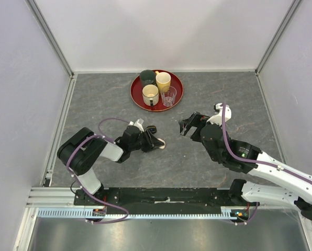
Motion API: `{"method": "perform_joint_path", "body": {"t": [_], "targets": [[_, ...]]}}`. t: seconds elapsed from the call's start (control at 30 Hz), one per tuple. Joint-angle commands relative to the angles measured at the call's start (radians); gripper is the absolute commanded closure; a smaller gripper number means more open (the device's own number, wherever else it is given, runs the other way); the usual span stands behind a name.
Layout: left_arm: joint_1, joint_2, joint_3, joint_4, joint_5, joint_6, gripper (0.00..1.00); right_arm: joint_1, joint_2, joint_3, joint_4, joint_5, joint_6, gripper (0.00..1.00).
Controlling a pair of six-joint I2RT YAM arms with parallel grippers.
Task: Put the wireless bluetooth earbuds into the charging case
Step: Place the charging case at the center of the board.
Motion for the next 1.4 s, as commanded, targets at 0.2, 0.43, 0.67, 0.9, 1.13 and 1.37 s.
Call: {"method": "perform_joint_path", "body": {"t": [0.2,0.43,0.67,0.9,1.13,1.37], "targets": [[-0.016,0.059,0.01,0.108,-0.046,-0.103,0.65,-0.01,0.008,0.016,-0.013,-0.011,-0.046,0.02],[-0.017,0.071,0.008,0.095,-0.047,-0.111,0.6,-0.015,0.022,0.021,-0.011,-0.023,-0.048,0.02],[-0.017,0.056,-0.016,0.076,-0.065,-0.103,0.57,-0.018,0.016,0.01,-0.011,-0.028,-0.033,0.02],[-0.017,0.025,-0.048,0.052,-0.088,-0.089,0.29,-0.019,0.025,0.012,-0.011,-0.031,-0.03,0.02],[-0.017,-0.073,-0.05,-0.091,-0.152,-0.03,0.23,-0.021,0.035,0.01,-0.008,-0.039,-0.028,0.02],[-0.017,-0.254,-0.058,-0.318,-0.289,0.088,0.16,-0.027,0.039,0.007,-0.007,-0.037,-0.031,0.02]]}}
